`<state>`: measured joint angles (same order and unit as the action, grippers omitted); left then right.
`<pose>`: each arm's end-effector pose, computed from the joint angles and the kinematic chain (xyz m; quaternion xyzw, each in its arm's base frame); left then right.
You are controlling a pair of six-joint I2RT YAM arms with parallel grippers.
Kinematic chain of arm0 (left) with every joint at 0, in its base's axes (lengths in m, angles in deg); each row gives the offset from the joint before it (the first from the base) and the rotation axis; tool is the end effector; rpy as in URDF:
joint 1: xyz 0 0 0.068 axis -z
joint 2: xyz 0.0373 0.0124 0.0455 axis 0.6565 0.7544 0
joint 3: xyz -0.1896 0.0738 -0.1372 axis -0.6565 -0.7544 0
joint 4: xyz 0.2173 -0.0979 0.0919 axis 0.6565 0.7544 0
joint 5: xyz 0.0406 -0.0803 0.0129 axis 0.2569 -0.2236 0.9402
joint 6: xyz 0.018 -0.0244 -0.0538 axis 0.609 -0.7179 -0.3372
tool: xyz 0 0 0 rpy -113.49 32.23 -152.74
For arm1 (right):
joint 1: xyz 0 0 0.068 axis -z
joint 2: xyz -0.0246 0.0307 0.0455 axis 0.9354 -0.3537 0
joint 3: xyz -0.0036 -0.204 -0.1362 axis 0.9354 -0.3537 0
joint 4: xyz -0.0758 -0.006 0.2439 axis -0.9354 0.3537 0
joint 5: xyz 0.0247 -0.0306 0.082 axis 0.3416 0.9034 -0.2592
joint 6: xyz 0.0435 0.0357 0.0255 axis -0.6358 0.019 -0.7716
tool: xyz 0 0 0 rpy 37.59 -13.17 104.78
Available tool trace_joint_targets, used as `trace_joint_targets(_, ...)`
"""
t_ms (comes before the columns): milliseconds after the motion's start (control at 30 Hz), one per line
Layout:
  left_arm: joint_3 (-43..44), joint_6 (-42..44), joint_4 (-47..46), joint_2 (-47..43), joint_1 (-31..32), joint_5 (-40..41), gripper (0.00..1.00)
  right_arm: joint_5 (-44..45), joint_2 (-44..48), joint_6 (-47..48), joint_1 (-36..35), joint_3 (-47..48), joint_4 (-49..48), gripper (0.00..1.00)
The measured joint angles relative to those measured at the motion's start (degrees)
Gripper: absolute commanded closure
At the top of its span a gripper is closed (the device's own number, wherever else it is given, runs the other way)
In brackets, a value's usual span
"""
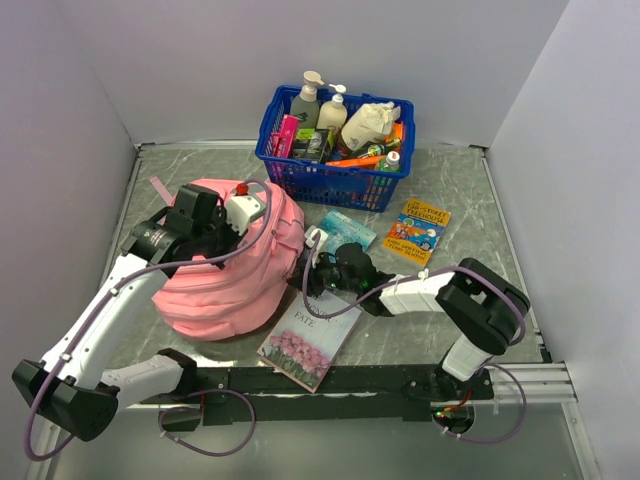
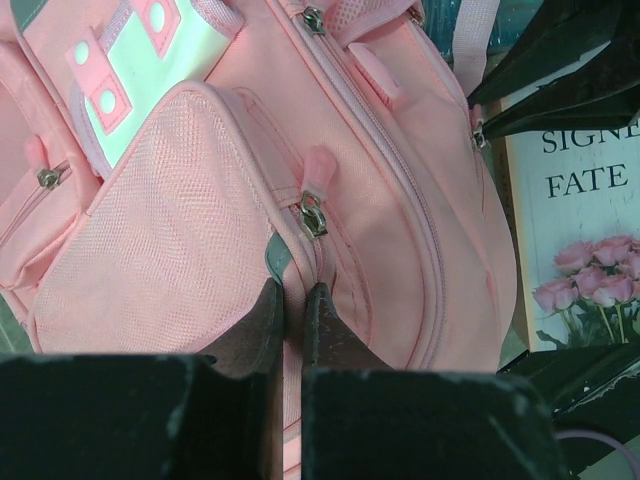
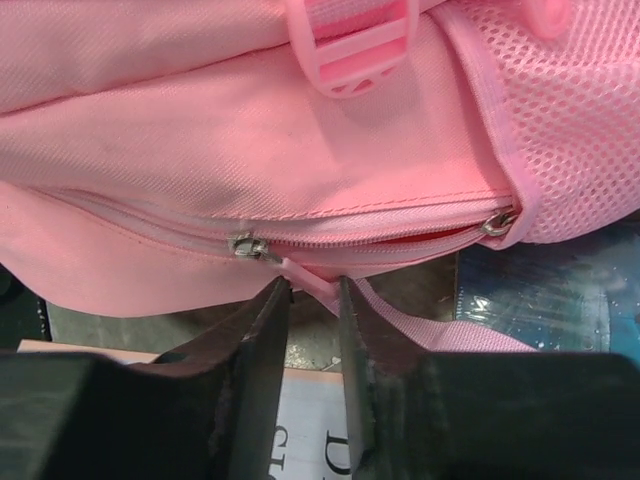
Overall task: Pack the student bag
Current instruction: Unzip the student bag at the center of the board.
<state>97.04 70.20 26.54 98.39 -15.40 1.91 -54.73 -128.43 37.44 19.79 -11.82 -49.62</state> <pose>0.1991 -0.1012 0.3203 0.3617 0.8587 -0.0757 0.3550 0.2020 0.2584 0.1498 -0.3686 0.7019 0.3933 0.4656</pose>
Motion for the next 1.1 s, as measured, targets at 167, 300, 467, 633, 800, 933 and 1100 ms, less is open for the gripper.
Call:
trace_joint_targets(167, 0.2, -0.7, -0.4, 0.6, 0.0, 0.0, 0.99, 0.2, 1.5, -0.4, -0.4, -1.1, 1.2, 0.94)
trace_joint_targets(300, 0.2, -1.3, -1.0, 0.9, 0.0, 0.0, 0.99, 0.8, 3.5, -0.2, -1.9, -1.2, 3.7, 1.00)
trace_joint_targets(467, 0.2, -2.1, -1.3, 0.9, 0.0, 0.0, 0.99, 3.7, 5.6, 0.3, -4.6, -1.2, 6.0, 1.00)
trace_joint_targets(633, 0.2, -2.6, -1.3, 0.9, 0.0, -0.2, 0.99, 6.0, 6.2, 0.9, -5.4, -1.9, 6.5, 1.00)
trace_joint_targets(800, 0.2, -4.6, -2.0, 1.3, 0.0, -1.1, 0.99, 7.5, 6.3, 1.3, -6.4, -1.0, 9.3, 1.00)
trace_joint_targets(933, -1.1, -7.3, -4.4, 2.3, 0.0, -3.1, 0.99, 9.2, 7.6, 1.3, -9.2, 0.2, 13.1, 1.00)
trace_joint_targets(1100, -3.1, -9.9, -7.3, 3.4, 0.1, -4.7, 0.99, 11.5, 12.2, 1.3, -14.4, 0.2, 18.1, 1.00)
